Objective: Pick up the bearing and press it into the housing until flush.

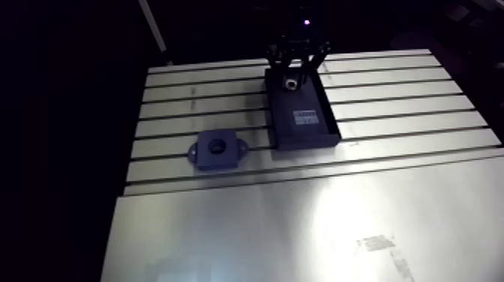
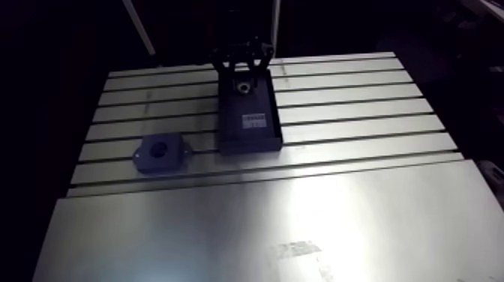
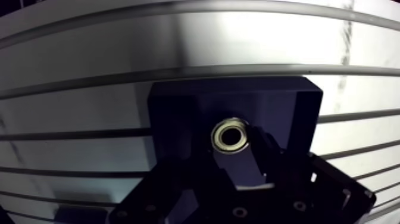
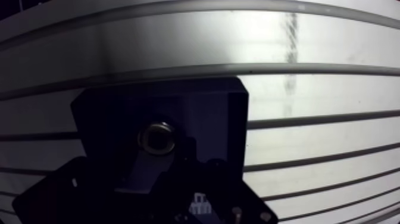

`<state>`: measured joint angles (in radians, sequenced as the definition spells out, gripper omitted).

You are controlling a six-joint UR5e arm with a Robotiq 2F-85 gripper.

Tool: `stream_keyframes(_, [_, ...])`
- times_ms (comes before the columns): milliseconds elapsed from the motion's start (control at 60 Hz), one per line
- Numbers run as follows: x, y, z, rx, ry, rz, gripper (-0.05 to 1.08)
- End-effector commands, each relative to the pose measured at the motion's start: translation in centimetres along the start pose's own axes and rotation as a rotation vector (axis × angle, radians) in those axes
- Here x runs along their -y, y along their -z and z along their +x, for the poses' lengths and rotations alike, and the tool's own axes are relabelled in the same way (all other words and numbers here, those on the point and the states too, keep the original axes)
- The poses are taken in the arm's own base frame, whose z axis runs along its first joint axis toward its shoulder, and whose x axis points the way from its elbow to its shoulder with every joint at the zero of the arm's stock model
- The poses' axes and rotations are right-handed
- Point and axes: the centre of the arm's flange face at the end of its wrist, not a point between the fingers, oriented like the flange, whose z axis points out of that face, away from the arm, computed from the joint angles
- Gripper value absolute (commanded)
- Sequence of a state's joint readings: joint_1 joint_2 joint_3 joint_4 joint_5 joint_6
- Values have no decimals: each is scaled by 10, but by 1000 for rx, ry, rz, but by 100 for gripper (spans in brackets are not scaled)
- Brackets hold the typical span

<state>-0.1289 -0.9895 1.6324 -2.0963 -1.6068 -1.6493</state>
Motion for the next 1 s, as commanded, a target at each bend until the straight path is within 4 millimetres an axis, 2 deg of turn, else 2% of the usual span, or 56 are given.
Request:
stream_keyframes(17, [0,-1,-1,3,-1,0,53])
stream_keyframes(450, [0,-1,0,2,-1,0,53])
stream_keyframes(667, [0,1,1,-3,-1,0,57])
stream_keyframes(883, [-1,27,-2,-40,1,-2,57])
stream_keyframes(917, [-1,39,-5,-52,0,-5,57])
stream_keyframes(1000, [-1,51,-10,-58,0,-6,57])
